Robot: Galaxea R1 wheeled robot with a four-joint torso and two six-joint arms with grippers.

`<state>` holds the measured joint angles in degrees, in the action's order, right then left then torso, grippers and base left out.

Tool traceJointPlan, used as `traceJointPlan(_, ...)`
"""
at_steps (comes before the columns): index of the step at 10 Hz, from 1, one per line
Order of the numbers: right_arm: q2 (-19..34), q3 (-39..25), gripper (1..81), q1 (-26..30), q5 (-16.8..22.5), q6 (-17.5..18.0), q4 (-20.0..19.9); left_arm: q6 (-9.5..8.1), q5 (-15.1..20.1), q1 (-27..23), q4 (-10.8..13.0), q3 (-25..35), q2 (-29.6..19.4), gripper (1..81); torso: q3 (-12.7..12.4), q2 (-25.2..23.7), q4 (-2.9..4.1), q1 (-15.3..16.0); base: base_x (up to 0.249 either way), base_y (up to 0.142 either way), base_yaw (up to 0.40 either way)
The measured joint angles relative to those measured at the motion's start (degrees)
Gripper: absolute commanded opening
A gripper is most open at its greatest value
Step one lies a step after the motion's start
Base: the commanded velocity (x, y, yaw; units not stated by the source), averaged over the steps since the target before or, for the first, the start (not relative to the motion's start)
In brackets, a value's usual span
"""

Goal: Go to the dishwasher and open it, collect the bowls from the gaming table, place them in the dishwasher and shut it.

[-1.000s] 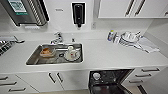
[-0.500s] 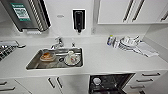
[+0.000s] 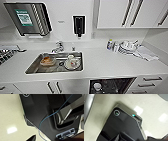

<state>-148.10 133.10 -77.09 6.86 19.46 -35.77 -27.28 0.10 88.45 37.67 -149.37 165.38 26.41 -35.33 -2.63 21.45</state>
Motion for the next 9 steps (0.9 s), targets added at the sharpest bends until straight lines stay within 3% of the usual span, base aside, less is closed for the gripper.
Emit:
traceJointPlan(4, 0.26, 1.33, 81.1, 1.71, 0.24, 0.11, -17.85, 0.0, 0.06, 0.52, -0.02, 0.01, -0.16, 81.1, -0.05, -8.7, 0.0, 5.4, 0.0, 0.0, 0.0)
traceJointPlan(6, 0.28, 1.99, 81.1, 3.56, -0.22, 0.13, -22.77, 0.0, 0.06, 0.66, -0.02, 0.04, -0.52, 81.1, -0.07, -12.83, 0.0, 7.95, 0.0, 0.0, 0.0)
traceJointPlan(9, 0.74, 1.77, 81.1, 4.96, 1.12, 0.16, -26.75, -0.41, 0.21, 0.84, -0.02, 0.04, -0.93, 81.1, -0.09, -14.16, 0.0, 8.78, 0.0, 0.0, 0.0)
